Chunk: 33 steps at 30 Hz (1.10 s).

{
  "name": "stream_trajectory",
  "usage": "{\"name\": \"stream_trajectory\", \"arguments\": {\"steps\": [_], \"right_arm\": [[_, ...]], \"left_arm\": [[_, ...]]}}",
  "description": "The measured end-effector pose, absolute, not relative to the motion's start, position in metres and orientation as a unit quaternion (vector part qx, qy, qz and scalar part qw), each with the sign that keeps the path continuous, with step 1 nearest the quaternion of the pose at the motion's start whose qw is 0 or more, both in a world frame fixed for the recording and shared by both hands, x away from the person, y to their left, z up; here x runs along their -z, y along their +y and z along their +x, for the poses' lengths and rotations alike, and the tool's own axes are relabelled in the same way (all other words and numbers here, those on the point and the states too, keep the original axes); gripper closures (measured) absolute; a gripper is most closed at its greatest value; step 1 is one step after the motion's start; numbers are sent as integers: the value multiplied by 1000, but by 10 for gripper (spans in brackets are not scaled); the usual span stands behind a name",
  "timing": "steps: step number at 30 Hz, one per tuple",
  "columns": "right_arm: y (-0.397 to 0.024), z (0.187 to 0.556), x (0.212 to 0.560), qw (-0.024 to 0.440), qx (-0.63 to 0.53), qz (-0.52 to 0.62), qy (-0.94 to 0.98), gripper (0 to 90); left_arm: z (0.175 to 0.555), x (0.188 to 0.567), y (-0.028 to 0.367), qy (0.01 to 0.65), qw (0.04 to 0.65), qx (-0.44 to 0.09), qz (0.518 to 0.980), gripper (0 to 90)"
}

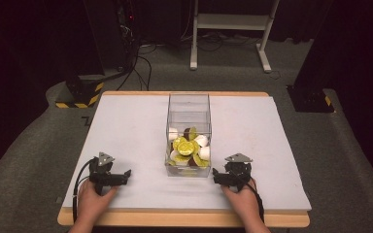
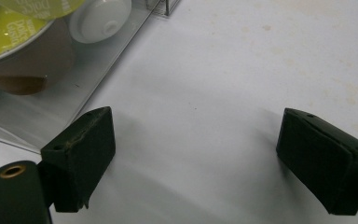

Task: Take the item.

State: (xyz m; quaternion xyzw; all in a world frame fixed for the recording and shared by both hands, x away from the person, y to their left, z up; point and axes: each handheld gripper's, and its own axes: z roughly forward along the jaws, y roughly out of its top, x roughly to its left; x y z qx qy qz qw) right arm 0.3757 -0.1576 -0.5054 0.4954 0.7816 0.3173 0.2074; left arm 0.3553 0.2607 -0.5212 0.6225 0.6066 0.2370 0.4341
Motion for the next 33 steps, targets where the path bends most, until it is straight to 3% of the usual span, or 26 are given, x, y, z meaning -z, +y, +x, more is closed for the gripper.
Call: {"name": "stream_trajectory", "arguments": {"steps": [33], "right_arm": [[-164, 374, 500, 211, -330, 472, 790, 113]], "left_arm": [[355, 521, 261, 607, 434, -237, 623, 12]]}}
